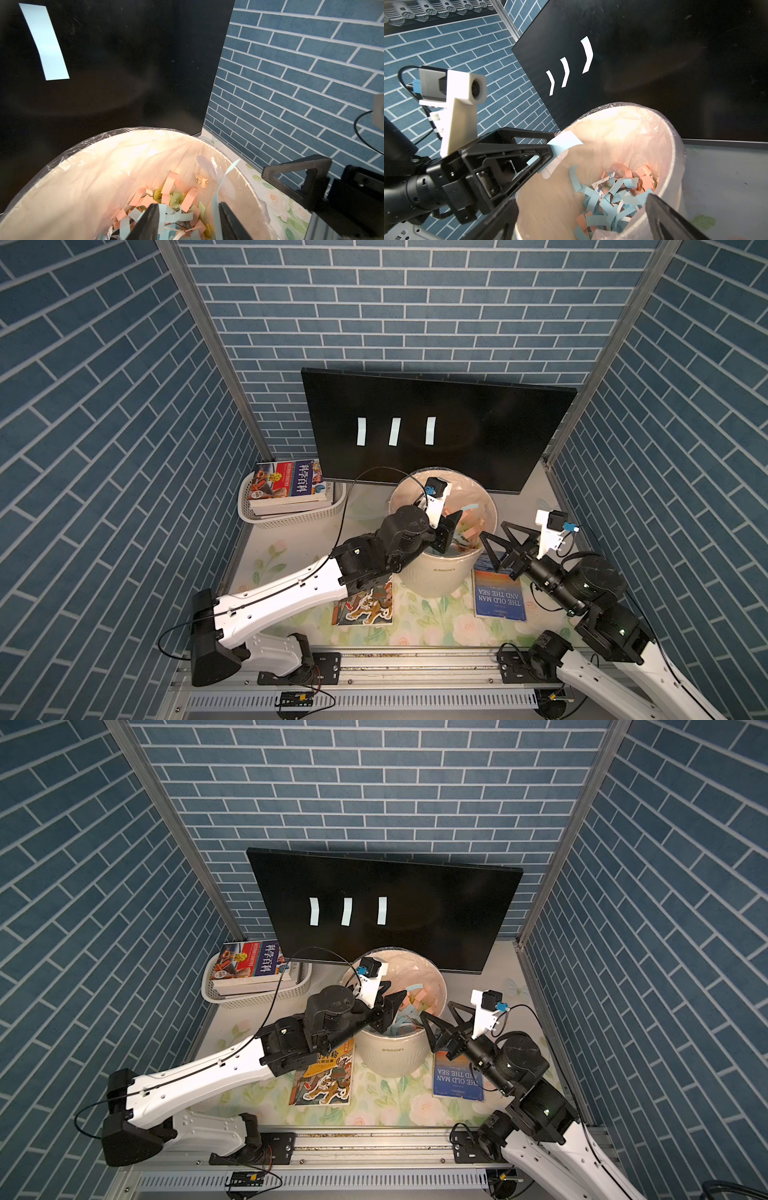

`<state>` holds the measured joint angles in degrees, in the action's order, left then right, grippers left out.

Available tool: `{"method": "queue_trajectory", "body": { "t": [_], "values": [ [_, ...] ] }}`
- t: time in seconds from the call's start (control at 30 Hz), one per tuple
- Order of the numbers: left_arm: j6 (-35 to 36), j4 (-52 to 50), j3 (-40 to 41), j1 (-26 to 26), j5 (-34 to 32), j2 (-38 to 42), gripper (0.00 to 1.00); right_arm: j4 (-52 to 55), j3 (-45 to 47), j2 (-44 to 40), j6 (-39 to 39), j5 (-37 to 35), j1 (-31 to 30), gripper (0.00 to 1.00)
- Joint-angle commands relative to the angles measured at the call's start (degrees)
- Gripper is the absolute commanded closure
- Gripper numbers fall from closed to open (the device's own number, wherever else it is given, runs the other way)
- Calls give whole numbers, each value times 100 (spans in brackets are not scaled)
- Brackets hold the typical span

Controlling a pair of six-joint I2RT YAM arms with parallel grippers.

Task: Remove the sticky note from the monitor
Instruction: Place the sticky note in the trash bin.

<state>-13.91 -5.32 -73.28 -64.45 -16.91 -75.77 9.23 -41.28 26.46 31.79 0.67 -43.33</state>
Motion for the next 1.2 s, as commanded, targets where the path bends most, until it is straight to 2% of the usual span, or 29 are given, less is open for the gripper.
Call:
{"method": "queue_trajectory", "body": {
  "t": [0.0, 0.23, 0.6, 0.77, 1.17],
  "values": [
    [62, 40, -135, -33, -16, -13, 46, -50, -33, 31, 149, -34, 11, 0],
    [88, 94, -98, -24, 204, 31, 40, -123, -328, 417, 106, -166, 10, 0],
    [30, 102, -16, 53, 456, 204, 34, 130, -1128, 1374, -225, -1118, 16, 0],
    [-12, 151, 9, 111, 592, 302, 32, 224, -1324, 1792, -338, -1286, 8, 0],
    [-213, 323, 197, 652, 985, 436, 26, 288, -1382, 2127, -460, -1523, 10, 0]
  ]
}}
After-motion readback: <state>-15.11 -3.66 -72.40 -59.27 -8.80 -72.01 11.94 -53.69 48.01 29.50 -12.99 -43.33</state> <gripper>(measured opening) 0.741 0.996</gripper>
